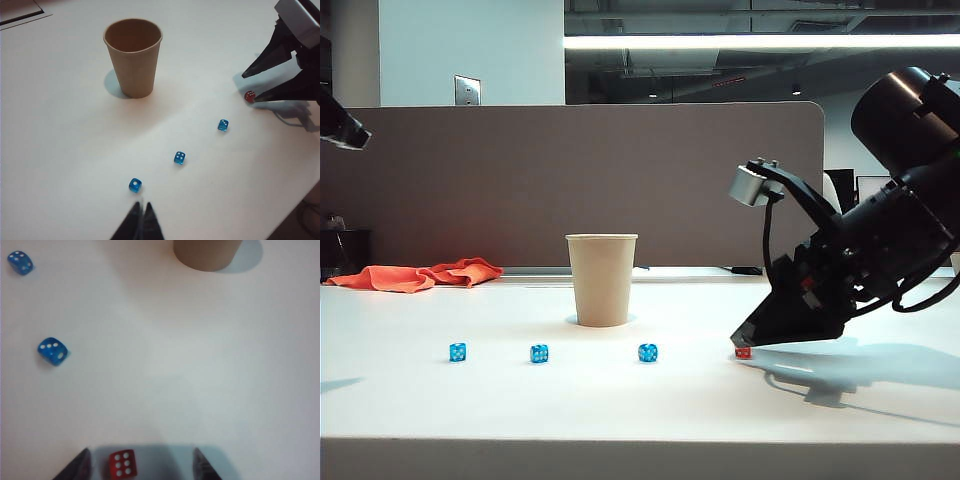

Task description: Pick up the dice with a different color and drop it into the paper cup.

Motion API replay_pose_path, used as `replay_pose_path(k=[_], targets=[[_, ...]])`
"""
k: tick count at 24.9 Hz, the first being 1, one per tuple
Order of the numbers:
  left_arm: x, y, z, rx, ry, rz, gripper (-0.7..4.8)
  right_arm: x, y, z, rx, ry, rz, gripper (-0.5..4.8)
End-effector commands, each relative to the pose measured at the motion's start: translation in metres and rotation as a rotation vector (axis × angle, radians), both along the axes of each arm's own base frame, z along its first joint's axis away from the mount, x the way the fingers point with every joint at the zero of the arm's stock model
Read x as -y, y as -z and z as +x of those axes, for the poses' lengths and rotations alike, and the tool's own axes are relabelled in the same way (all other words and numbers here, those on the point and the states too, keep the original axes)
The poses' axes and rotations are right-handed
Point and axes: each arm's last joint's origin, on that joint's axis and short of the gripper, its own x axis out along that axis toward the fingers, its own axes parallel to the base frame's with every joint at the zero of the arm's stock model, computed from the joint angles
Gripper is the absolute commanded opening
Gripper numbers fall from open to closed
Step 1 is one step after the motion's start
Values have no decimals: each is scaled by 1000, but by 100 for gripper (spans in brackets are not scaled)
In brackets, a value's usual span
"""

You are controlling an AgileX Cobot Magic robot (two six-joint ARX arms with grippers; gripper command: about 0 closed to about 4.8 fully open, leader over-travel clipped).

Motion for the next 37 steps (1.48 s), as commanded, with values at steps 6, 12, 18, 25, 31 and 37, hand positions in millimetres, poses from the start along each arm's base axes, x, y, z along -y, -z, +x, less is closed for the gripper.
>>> replay_pose_path(k=[6,12,18,25,31,37], targets=[[0,-2,0,12,6,-5,-6,-2,8,3,-7,-10,3,261],[0,-1,1,9,5,-4,-6,-2,8,3,-6,-10,4,174],[0,-1,1,7,5,-3,-6,-2,8,3,-6,-10,3,166],[0,-1,1,7,5,-3,-6,-2,9,3,-12,-9,1,111],[0,-1,1,7,5,-4,-6,-2,9,3,-11,-6,-2,84],[0,-1,1,6,6,-4,-6,-2,9,3,-8,-1,-5,48]])
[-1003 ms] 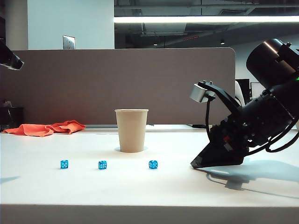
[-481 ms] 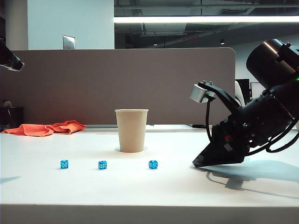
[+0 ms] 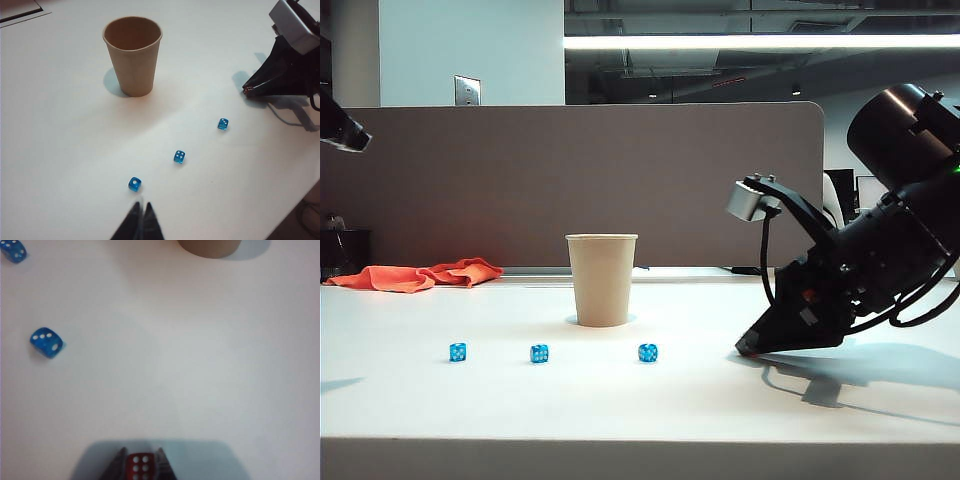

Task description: Pick up the dice with a different color and drop it into the paper cup.

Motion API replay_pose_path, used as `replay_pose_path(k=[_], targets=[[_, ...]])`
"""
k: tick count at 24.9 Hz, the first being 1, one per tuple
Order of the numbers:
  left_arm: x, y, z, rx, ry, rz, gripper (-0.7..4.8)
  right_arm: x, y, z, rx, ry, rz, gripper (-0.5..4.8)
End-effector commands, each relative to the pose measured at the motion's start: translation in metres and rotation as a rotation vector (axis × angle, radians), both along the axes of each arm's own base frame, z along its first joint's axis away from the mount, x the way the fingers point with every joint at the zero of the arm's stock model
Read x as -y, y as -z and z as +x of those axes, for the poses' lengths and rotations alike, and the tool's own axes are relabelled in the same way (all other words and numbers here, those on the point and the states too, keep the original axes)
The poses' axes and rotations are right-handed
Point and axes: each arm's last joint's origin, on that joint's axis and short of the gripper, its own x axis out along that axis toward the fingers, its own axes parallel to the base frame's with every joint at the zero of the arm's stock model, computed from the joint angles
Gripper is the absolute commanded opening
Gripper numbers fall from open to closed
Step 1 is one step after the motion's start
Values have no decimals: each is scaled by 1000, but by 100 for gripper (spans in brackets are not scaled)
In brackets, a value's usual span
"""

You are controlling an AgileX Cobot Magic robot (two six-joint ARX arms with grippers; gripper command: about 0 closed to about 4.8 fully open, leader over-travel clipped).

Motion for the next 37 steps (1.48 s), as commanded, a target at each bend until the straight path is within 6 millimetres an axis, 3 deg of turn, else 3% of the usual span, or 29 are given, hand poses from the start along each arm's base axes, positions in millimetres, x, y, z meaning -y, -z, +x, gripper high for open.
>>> replay_pose_path(k=[1,12,20,25,37], targets=[[0,-2,0,12,6,-5,-6,0,-1,0,6,-1,0,48],[0,-2,0,12,6,-5,-6,-3,-15,8,94,49,104,49],[0,-2,0,12,6,-5,-6,-7,-42,19,208,136,353,49],[0,-2,0,12,6,-5,-6,-12,-69,28,286,151,525,54],[0,-2,0,13,5,-5,-6,-40,-117,61,330,105,568,54]])
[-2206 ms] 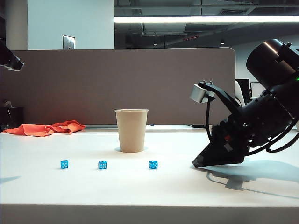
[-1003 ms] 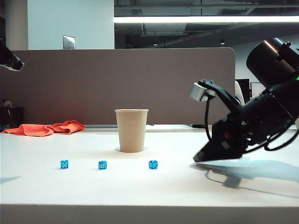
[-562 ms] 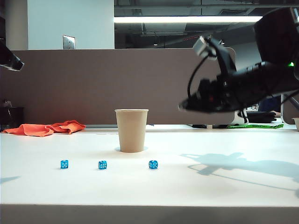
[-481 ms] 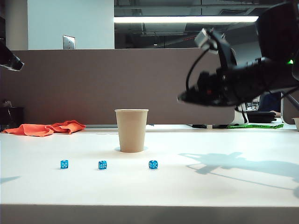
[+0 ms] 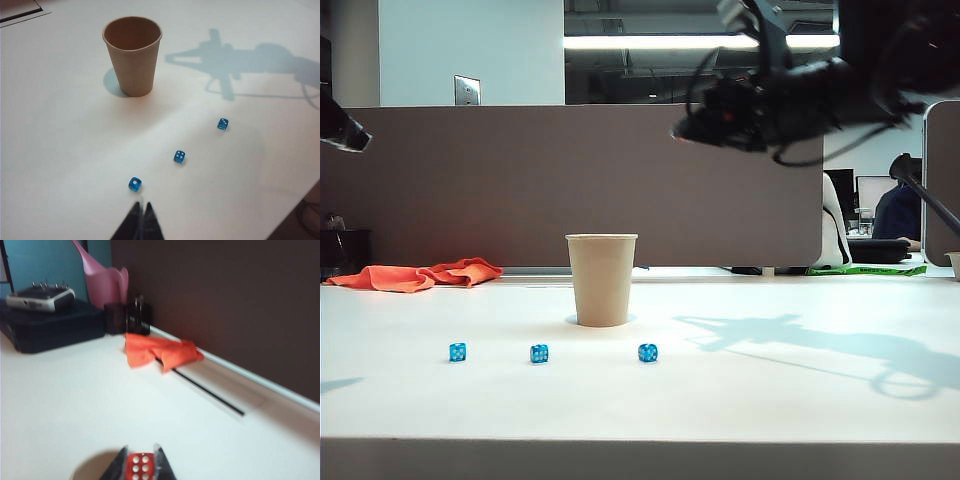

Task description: Pick up the dice with a different color and drop it into the paper cup.

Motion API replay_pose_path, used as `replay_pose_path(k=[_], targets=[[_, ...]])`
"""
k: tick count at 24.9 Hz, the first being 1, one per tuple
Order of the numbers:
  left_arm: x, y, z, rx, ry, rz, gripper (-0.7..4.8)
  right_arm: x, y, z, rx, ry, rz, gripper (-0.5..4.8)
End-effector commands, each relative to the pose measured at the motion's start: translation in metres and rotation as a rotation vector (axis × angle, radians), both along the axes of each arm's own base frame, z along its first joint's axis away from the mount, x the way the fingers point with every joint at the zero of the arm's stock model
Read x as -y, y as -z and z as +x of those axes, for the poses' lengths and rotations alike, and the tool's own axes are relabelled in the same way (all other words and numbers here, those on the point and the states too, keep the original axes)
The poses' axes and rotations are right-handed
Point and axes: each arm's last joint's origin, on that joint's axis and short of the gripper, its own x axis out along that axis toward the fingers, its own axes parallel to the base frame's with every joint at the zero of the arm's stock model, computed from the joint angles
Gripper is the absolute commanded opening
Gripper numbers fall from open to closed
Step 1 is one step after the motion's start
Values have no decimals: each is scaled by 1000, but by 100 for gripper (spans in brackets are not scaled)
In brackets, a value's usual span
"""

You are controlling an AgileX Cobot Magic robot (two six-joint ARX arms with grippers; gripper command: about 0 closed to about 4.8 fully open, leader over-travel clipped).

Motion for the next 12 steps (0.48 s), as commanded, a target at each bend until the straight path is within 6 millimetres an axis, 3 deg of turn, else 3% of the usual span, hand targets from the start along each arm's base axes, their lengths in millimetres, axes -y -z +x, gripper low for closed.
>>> replay_pose_path(k=[1,7,12], targets=[[0,-2,0,12,6,-5,-6,-20,-9,8,18,-39,12,54],[0,-2,0,11,6,-5,-6,-56,-1,20,-17,-90,-3,54],[0,-2,0,11,6,-5,-6,-77,22,26,-91,-99,-54,54]])
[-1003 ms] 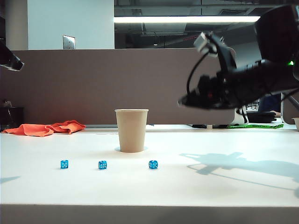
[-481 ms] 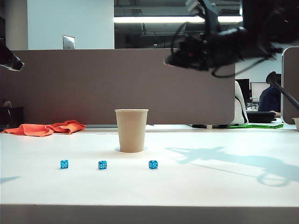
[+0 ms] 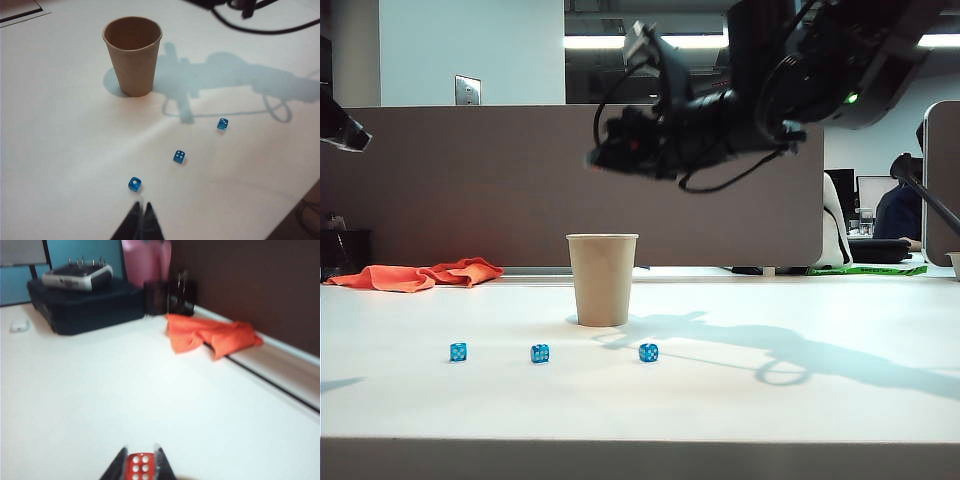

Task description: Pick up the dice with a different color and drop it into the paper cup.

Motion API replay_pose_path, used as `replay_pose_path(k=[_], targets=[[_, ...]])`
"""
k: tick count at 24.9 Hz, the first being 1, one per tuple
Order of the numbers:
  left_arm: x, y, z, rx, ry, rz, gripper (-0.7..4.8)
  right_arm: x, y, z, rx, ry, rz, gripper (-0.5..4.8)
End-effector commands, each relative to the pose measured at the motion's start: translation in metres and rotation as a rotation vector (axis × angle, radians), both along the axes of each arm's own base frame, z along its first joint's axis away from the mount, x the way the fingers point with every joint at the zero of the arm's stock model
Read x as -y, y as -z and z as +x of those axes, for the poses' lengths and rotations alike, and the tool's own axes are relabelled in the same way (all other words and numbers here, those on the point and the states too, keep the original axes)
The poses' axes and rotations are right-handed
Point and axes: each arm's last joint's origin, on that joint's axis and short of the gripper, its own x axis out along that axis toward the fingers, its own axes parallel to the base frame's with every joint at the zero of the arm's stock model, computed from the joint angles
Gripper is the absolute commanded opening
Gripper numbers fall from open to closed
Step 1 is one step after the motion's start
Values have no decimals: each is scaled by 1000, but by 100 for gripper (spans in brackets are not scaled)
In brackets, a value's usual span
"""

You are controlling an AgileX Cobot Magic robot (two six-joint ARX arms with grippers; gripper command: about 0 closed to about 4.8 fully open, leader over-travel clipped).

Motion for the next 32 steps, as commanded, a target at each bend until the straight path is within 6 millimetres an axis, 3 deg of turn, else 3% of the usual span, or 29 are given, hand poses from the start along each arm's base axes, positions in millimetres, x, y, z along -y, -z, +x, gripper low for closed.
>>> replay_pose_path(k=[1,8,12,20,23,29,32], targets=[[0,-2,0,11,5,-5,-6,-5,6,2,-1,39,-29,54],[0,-2,0,11,5,-5,-6,-4,8,3,-7,78,-36,55],[0,-2,0,11,5,-5,-6,-4,8,3,-11,87,-40,121],[0,-2,0,11,5,-5,-6,-4,8,3,-10,94,-40,122],[0,-2,0,11,5,-5,-6,-4,6,3,7,94,-28,120],[0,-2,0,12,4,-4,-6,-1,-12,3,124,107,49,51],[0,-2,0,12,3,-4,-6,4,-20,3,133,175,56,43]])
